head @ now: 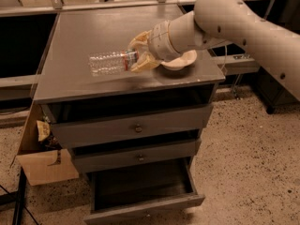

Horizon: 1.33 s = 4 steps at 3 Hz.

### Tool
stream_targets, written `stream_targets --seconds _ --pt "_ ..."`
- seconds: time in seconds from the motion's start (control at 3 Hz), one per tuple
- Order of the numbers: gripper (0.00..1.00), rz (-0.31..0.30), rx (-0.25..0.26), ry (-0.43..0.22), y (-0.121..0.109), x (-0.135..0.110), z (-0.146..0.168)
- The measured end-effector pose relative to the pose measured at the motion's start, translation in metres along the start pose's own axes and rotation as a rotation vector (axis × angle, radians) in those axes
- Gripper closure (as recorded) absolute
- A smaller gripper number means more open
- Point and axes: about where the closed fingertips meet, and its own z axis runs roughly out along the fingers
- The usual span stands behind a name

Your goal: Pick water bottle from bottom drawer and place on counter

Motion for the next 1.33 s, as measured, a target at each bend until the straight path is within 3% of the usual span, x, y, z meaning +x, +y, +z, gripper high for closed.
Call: stream_targets --seconds 0.67,1.33 --pt "1.00 -0.030 -0.034 -0.058 -0.015 -0.006 0.065" --pt "1.00 -0.022 -0.081 -0.066 -0.011 -0.001 0.102"
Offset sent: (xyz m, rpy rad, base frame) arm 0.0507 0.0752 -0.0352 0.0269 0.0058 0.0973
